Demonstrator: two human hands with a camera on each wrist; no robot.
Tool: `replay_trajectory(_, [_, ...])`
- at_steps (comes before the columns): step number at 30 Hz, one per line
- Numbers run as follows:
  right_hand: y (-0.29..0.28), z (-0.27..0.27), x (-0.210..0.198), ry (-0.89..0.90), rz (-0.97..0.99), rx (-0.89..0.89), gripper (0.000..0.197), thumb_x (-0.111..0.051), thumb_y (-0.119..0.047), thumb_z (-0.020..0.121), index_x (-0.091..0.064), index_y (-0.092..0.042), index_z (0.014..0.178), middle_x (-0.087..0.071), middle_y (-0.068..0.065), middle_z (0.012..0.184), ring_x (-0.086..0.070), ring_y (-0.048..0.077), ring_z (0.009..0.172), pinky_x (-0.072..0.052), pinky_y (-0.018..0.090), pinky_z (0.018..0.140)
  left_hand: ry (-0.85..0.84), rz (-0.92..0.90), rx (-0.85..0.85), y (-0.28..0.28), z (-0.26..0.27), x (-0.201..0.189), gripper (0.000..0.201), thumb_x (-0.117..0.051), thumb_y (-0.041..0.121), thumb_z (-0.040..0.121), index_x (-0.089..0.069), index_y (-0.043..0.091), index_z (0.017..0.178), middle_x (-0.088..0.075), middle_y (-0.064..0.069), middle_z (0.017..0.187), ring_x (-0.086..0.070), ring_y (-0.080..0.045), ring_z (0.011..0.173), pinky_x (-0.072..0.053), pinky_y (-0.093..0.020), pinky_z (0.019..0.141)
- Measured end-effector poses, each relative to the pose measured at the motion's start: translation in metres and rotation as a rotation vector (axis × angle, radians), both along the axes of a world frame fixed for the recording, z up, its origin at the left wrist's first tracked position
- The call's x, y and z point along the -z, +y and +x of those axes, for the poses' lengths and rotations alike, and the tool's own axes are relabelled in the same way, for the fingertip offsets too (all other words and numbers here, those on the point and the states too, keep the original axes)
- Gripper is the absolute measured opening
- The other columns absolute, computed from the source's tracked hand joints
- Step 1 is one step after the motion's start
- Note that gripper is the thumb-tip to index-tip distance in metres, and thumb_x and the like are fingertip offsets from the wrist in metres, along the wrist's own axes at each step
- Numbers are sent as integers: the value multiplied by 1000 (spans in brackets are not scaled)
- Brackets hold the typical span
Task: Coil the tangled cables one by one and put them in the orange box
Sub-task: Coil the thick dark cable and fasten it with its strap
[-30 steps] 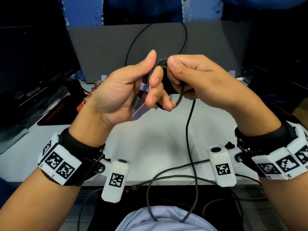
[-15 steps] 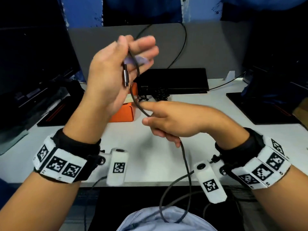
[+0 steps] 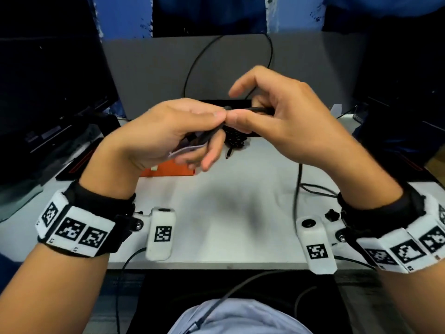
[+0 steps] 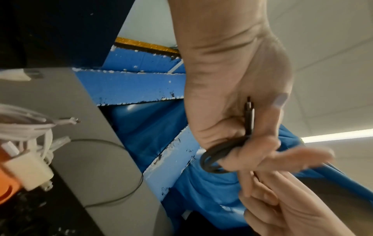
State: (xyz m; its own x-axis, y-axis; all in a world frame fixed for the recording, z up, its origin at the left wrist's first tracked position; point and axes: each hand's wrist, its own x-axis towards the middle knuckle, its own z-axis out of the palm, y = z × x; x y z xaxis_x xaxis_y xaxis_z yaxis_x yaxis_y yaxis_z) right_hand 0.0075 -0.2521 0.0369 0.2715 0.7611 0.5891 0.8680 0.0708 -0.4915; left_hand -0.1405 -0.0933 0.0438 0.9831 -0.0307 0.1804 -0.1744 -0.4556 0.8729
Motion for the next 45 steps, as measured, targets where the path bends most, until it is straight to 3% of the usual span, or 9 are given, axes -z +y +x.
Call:
replay_trajectory(3, [2, -6, 2, -23, -13, -45, 20, -59, -43, 103, -70, -28, 108, -61, -19, 71, -59, 5, 71, -51, 30, 71, -35, -186, 87, 5, 3, 6, 43, -37, 18, 107, -55, -8, 77, -40, -12, 44, -27, -15, 33, -43, -21, 46])
replay_trajectory(8, [2, -5, -1, -75, 28, 24, 42, -46, -43, 109, -54, -29, 70, -54, -9, 62, -50, 8, 61, -37, 23, 60, -90, -275, 141, 0, 12, 15, 29, -35, 16, 104, -60, 2, 104, -58, -3, 61, -61, -22, 58, -54, -39, 76])
replay_trajectory(16, [1, 0, -1, -136, 168, 2, 38, -49, -40, 107, -66, -20, 79, -63, -5, 69, -59, 8, 68, -40, 19, 62, -53, -498, 148, -19, 18, 15, 37, -30, 26, 107, -54, 13, 82, -50, 3, 50, -57, -18, 50, -57, -38, 79])
replay_trajectory(27, [3, 2, 0, -85, 209, -53, 29, -41, -30, 111, -52, -26, 85, -51, -12, 70, -51, 4, 68, -38, 19, 63, -110, -888, 378, -28, 17, 11, 50, -20, 27, 110, -62, 1, 103, -59, 4, 48, -63, -13, 47, -59, -35, 78])
replay_trajectory(33, [11, 8, 9, -71, -208, 43, 18, -40, -34, 111, -55, -27, 118, -54, -11, 72, -54, 4, 61, -46, 32, 61, -492, -1258, 336, -9, 9, -5, 45, -23, 12, 111, -30, -10, 150, -71, -17, 91, -73, -34, 84, -52, -45, 96])
replay_trajectory(35, [11, 0, 15, -4, -448, -58, 16, -42, -33, 110, -56, -29, 117, -54, -8, 73, -50, 5, 49, -49, 33, 50, -596, -1127, 154, -4, 11, -5, 38, -26, 10, 111, -43, -8, 141, -71, -15, 108, -73, -30, 97, -53, -42, 96])
replay_trajectory(39, [6, -16, 16, 0, -620, -262, 25, -46, -34, 109, -60, -18, 123, -50, -8, 69, -48, 4, 48, -41, 16, 47, -564, -232, -493, -3, 21, 3, 39, -27, 17, 113, -57, 20, 137, -76, -2, 113, -74, -22, 104, -53, -39, 101])
replay_trajectory(42, [0, -16, 5, -69, -508, -290, 23, -55, -27, 107, -70, -11, 108, -51, -11, 63, -52, -1, 53, -39, 11, 54, -326, 186, -604, 1, 23, 7, 37, -33, 20, 112, -35, 11, 149, -78, 7, 100, -75, -15, 79, -56, -23, 84])
replay_trajectory(45, [-7, -5, -6, -26, -277, -192, 22, -59, -25, 104, -73, -14, 91, -54, -19, 57, -50, 1, 53, -37, 10, 53, -47, 287, -485, 0, 13, 5, 28, -37, 21, 112, -52, 7, 132, -77, 10, 77, -69, -19, 66, -48, -20, 65])
